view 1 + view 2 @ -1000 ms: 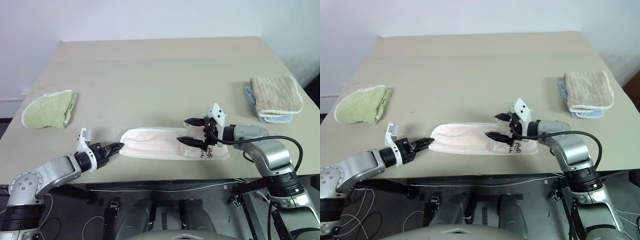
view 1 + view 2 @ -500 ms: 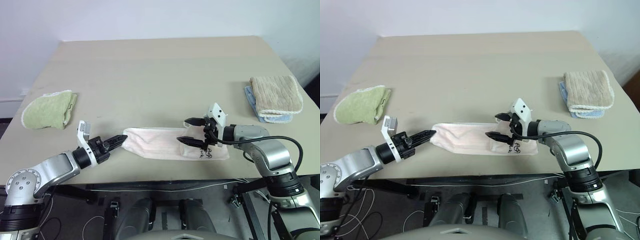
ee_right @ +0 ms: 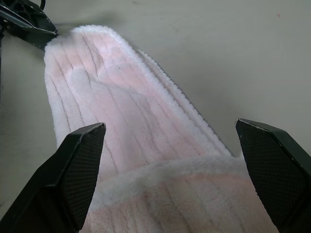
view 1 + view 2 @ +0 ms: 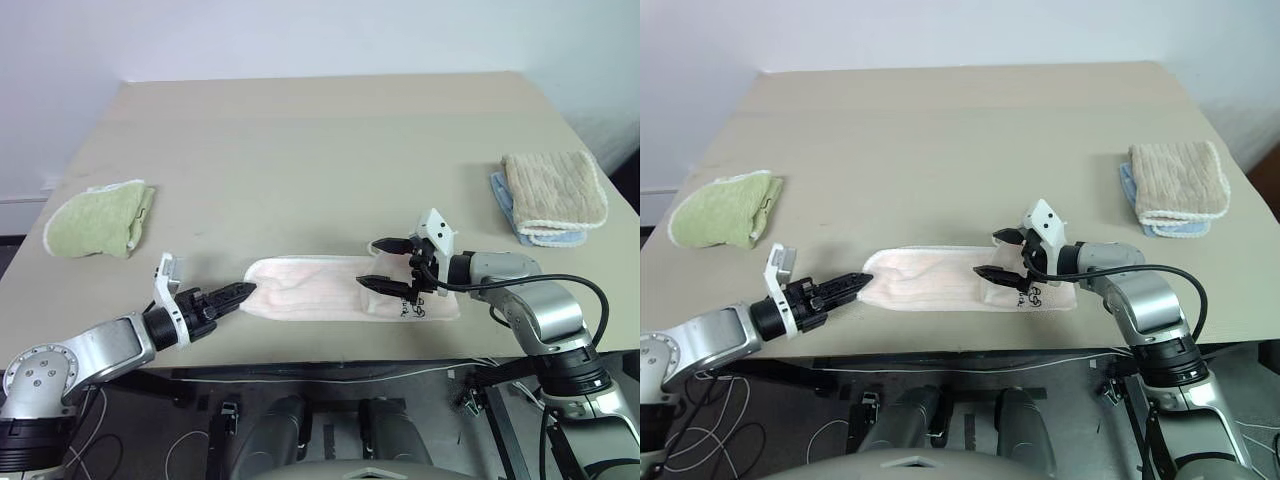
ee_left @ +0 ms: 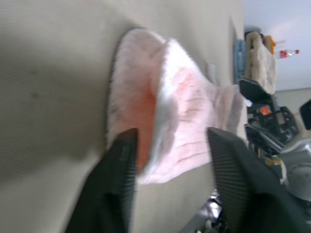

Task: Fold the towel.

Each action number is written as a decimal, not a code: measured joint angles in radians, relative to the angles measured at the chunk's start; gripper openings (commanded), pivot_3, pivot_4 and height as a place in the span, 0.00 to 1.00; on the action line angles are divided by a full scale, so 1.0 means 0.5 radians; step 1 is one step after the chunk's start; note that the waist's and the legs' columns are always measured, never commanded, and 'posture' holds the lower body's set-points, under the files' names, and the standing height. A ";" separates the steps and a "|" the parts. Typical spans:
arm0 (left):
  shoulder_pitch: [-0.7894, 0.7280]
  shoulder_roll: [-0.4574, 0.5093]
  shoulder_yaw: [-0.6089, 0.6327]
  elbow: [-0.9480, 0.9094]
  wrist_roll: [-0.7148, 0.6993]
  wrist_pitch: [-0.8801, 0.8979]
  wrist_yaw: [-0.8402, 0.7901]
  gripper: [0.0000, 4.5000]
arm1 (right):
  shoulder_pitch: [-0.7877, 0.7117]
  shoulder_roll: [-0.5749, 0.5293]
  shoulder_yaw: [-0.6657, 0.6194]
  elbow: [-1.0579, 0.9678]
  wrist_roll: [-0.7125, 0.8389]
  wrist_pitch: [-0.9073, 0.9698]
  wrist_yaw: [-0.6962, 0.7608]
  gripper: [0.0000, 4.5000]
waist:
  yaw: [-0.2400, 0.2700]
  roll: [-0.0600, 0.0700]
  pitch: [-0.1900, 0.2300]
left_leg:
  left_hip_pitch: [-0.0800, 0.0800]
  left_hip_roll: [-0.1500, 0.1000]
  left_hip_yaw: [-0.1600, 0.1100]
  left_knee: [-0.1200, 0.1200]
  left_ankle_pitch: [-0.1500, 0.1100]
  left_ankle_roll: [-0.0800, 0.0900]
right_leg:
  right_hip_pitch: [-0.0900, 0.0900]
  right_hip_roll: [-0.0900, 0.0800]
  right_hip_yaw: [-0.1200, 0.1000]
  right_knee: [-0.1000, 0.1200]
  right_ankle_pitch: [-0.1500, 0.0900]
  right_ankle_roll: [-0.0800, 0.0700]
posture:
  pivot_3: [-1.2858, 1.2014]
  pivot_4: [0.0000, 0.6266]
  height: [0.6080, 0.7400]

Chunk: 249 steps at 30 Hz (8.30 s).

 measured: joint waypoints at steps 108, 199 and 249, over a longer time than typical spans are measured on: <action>-1.864 -0.160 -1.062 0.215 1.599 0.392 -1.307 0.00 | 0.106 -0.384 -0.356 0.011 -0.049 -0.173 0.149 1.00 | 0.055 -0.007 0.004 | -0.004 0.001 0.005 0.000 0.002 0.000 | 0.001 0.001 0.002 0.000 0.004 0.007 | 0.52 0.24 1.00; -1.828 -1.424 -1.400 0.968 3.161 -0.556 -2.377 0.83 | 0.807 -0.632 -0.798 -0.239 -0.130 -0.106 -0.197 1.00 | 0.055 -0.013 0.009 | -0.012 0.001 0.001 0.033 0.002 0.008 | 0.005 0.003 -0.007 0.014 0.007 0.014 | 0.52 0.24 1.00; -1.161 -1.078 -1.073 0.556 3.068 -1.042 -2.109 0.01 | 0.417 0.310 -0.528 -0.094 0.565 0.296 -0.531 0.00 | 0.052 -0.011 0.007 | -0.001 0.001 0.006 0.035 0.003 0.007 | 0.006 0.003 0.001 0.031 0.007 0.013 | 0.52 0.24 1.00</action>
